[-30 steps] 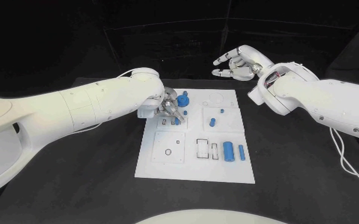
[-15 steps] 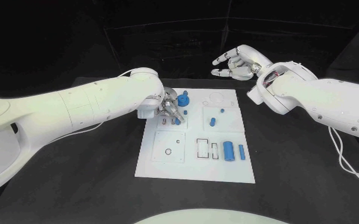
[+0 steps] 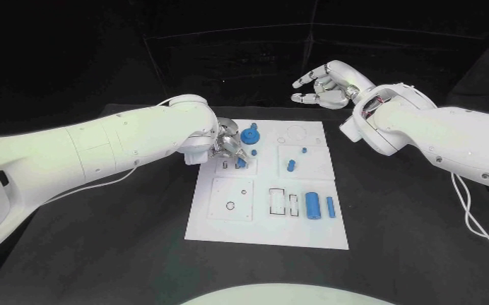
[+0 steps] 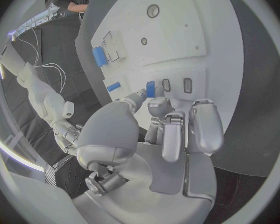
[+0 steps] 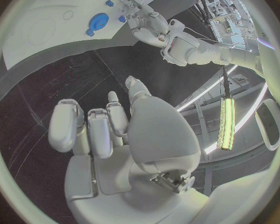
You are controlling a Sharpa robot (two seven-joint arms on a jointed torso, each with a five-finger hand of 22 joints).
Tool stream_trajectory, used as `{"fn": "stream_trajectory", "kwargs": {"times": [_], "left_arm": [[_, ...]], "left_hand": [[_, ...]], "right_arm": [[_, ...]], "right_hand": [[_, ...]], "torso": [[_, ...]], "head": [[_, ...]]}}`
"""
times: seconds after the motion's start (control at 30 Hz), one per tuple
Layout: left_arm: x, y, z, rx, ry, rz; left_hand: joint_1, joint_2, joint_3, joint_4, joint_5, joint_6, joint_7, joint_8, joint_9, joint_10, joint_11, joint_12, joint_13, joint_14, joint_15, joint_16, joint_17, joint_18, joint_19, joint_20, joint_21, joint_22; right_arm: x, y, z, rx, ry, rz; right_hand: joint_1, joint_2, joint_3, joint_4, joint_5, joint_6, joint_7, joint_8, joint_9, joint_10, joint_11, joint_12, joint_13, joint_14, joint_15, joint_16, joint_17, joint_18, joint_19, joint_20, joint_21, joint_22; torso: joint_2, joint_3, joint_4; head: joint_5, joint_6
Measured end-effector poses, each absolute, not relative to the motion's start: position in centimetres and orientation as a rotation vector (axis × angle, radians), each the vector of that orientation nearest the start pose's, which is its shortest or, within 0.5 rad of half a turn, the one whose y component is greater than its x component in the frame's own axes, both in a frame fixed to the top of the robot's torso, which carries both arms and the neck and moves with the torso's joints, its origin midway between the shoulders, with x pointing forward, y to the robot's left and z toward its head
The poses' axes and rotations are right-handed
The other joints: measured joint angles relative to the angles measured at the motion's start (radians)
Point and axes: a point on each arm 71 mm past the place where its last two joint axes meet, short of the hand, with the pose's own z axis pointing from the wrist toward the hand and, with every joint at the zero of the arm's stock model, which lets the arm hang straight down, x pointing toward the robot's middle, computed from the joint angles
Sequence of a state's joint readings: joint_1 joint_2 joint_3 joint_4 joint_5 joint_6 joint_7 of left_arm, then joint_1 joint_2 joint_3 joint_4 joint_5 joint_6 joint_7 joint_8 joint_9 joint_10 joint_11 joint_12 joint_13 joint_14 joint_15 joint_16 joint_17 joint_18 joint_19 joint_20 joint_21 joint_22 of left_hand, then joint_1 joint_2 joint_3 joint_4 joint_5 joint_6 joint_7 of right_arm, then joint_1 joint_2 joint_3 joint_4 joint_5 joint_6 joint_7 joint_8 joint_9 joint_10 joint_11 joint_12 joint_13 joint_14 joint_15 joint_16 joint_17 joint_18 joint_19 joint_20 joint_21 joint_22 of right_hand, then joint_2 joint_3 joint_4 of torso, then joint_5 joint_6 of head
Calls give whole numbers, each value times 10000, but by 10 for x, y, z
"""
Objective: Assemble the parts on the task board
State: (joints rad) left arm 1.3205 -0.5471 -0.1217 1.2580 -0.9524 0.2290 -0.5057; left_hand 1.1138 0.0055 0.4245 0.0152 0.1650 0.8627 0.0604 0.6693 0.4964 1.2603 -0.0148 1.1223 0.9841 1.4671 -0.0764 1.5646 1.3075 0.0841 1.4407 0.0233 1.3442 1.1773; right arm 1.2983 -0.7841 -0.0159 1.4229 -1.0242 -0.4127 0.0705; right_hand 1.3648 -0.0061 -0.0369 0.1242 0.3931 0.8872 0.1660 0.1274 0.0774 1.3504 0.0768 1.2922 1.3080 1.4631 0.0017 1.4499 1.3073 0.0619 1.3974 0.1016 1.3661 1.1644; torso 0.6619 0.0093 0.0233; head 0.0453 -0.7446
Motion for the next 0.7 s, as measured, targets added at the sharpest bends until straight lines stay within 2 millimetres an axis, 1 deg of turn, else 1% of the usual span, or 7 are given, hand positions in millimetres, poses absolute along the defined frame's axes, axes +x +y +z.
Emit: {"fn": "stream_trajectory", "kwargs": {"times": [0.03,0.1,0.2,0.4,0.47,0.63,0.7], "left_arm": [[523,140,-211,-1198,23967,-4588],[522,142,-210,-1336,23844,-4651],[520,144,-210,-1563,23642,-4729],[516,150,-213,-1938,23297,-4798],[515,152,-215,-2027,23200,-4761],[514,154,-220,-2142,23001,-4636],[515,156,-221,-2166,22926,-4567]], "left_hand": [[-48,-48,72,71,25,0,0,40,20,15,-15,2,6,0,0,0,0,0,0,0,0,0],[-64,-64,181,91,25,0,0,51,49,16,-16,4,8,0,0,0,0,0,0,0,0,7],[-152,-152,383,136,24,0,1,117,92,36,-36,6,7,0,0,0,0,0,0,0,0,30],[-195,-195,510,125,24,1,1,164,133,49,-48,6,22,0,0,0,0,0,0,0,0,77],[-211,-211,527,110,60,2,2,164,146,84,-12,54,41,0,0,0,0,0,0,0,0,98],[-245,-244,554,83,62,3,3,164,149,84,-12,55,42,0,0,0,0,0,0,0,0,98],[-260,-259,601,121,62,3,3,220,156,87,-15,55,71,0,-1,0,0,1,0,0,0,114]], "right_arm": [[523,-202,-125,1773,14989,9210],[523,-203,-125,1780,14989,9196],[523,-204,-125,1793,14987,9169],[524,-206,-125,1812,14985,9130],[524,-206,-125,1817,14985,9118],[524,-207,-125,1830,14984,9093],[524,-208,-125,1833,14986,9083]], "right_hand": [[0,0,0,0,0,0,0,0,0,0,0,0,0,0,0,0,0,0,0,0,0,0],[0,0,0,0,0,0,0,0,0,0,0,0,0,0,0,0,0,0,0,0,0,0],[0,0,0,0,0,0,0,0,0,0,0,0,0,0,0,0,0,0,0,0,0,0],[0,0,-31,31,0,0,0,0,0,0,0,0,-1,0,0,0,0,0,0,0,0,0],[0,0,-31,31,-1,0,0,0,0,0,0,0,-1,0,0,0,0,0,0,0,0,0],[0,0,-31,31,0,0,0,0,1,0,0,0,-1,0,0,0,0,0,0,0,0,0],[0,0,-31,31,0,0,0,0,1,0,0,0,-1,0,0,0,0,0,0,0,0,0]], "torso": [[0,1,0],[0,1,0],[0,1,0],[0,2,0],[-1,2,0],[-1,-6,-1],[-1,-8,-8]], "head": [[7,0],[17,0],[32,-2],[50,-28],[60,-35],[92,-48],[98,-50]]}}
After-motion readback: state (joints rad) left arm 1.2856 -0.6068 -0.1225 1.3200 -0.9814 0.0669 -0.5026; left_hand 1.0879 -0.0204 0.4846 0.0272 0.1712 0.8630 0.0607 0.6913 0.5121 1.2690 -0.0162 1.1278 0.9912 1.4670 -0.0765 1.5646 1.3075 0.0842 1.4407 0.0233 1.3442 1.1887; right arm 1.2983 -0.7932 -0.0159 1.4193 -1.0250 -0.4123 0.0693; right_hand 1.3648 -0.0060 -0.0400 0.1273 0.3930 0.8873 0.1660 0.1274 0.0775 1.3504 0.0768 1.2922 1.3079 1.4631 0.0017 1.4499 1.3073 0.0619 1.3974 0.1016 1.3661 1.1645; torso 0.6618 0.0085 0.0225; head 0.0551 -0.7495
